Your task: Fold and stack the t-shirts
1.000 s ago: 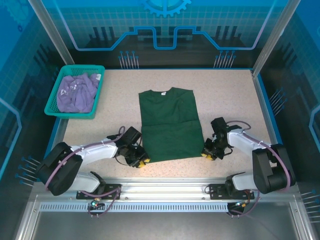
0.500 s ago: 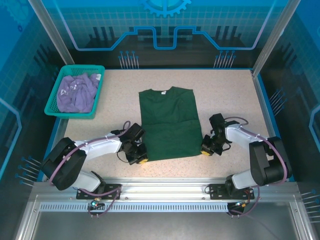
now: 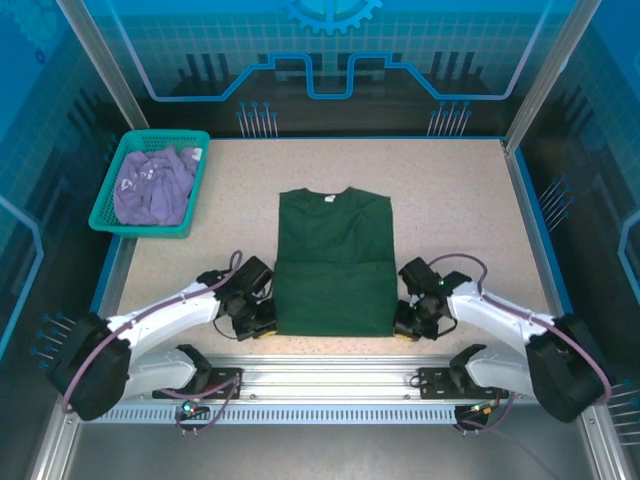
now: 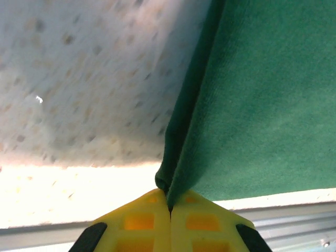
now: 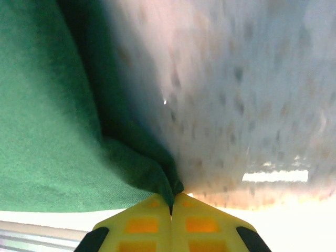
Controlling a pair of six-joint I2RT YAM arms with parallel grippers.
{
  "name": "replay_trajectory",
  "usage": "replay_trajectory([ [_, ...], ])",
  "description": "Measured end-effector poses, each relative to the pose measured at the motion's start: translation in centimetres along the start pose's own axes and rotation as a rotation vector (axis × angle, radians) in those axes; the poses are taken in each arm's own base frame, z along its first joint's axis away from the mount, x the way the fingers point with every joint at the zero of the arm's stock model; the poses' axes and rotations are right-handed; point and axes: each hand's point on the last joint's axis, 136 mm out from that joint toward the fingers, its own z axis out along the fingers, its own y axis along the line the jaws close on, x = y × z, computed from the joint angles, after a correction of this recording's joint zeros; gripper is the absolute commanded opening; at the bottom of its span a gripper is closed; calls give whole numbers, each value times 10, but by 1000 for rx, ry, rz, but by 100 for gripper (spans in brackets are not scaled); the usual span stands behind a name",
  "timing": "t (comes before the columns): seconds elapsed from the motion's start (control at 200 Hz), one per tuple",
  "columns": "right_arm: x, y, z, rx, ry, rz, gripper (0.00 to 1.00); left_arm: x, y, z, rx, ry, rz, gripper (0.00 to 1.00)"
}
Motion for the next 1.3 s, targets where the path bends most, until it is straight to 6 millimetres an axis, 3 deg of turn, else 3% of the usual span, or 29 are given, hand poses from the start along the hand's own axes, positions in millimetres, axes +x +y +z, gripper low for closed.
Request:
replay_trajectory([
  [0.145, 27, -7, -4, -32, -7, -2, 0, 19, 10, -7, 41, 35, -1, 0],
  [0.355, 33, -3, -24, -115, -58, 46, 0, 31, 7, -23, 86, 54, -1, 0],
  [0.46, 30, 2, -39, -117, -85, 55, 0, 29, -8, -41, 97, 45, 14, 0],
  [0.6, 16, 25, -78, -130, -160, 42, 0, 12, -45, -79, 148, -13, 57, 0],
  [0.805, -27, 65, -140, -174, -293, 38, 0, -41, -84, -125, 208, -114, 33, 0],
  [0.995, -88, 90, -184, -191, -386, 76, 0, -91, -106, -148, 245, -173, -4, 0],
  [1.166, -151, 117, -200, -166, -412, 79, 0, -146, -127, -154, 263, -196, -22, 0],
  [1.301, -205, 137, -190, -142, -398, 89, 0, -199, -132, -151, 265, -213, -62, 0],
])
